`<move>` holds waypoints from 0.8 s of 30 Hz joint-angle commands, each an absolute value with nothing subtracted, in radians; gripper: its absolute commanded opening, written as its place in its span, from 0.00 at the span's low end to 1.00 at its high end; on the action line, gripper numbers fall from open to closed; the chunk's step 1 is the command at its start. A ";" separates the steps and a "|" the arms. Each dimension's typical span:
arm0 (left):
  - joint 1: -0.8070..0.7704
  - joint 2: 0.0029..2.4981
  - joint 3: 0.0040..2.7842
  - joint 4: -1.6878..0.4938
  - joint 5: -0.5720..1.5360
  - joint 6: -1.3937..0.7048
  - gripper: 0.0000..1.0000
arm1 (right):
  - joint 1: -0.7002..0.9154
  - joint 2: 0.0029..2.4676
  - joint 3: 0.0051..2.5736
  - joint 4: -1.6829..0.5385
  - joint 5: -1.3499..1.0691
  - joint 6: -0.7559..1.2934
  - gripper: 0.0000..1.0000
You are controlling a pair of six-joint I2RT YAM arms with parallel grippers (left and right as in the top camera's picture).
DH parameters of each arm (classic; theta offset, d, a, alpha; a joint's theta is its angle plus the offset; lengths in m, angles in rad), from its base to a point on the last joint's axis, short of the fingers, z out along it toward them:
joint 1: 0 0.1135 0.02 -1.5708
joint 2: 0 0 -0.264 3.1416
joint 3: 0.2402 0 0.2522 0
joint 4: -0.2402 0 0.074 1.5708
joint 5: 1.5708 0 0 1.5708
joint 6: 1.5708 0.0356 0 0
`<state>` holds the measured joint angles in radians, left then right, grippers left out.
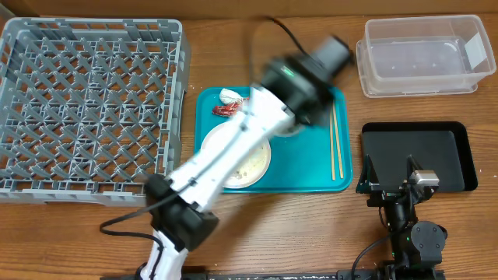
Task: Sort waste into correct bins and load items into the dishwasher
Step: 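Lift the light blue bowl and carry it to the dish rack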
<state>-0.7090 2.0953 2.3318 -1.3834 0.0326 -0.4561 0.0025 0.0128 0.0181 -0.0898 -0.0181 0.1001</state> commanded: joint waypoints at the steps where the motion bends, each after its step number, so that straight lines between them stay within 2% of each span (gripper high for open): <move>1: -0.543 2.090 2.418 -1.387 0.076 -0.448 0.04 | 0.006 0.003 0.008 -0.084 -0.009 0.093 1.00; 7: -0.232 2.100 2.415 -1.333 0.186 -0.428 0.04 | 0.006 0.003 0.008 -0.084 -0.009 0.093 1.00; 11: -0.057 2.115 2.405 -1.255 0.480 -0.255 0.04 | 0.006 0.003 0.008 -0.084 -0.009 0.093 1.00; 15: 0.085 2.128 2.403 -1.210 0.761 -0.179 0.04 | 0.006 0.003 0.008 -0.084 -0.009 0.093 1.00; 21: 0.255 2.157 2.403 -1.219 0.817 -0.164 0.04 | 0.006 0.003 0.008 -0.084 -0.009 0.093 1.00; 24: 0.314 2.191 2.403 -1.207 0.957 -0.120 0.04 | 0.006 0.003 0.008 -0.084 -0.009 0.093 1.00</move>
<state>0.2691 2.1513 2.4001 -1.2144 0.7696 -0.1967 0.0025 0.0128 0.0181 -0.0902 -0.0185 0.1001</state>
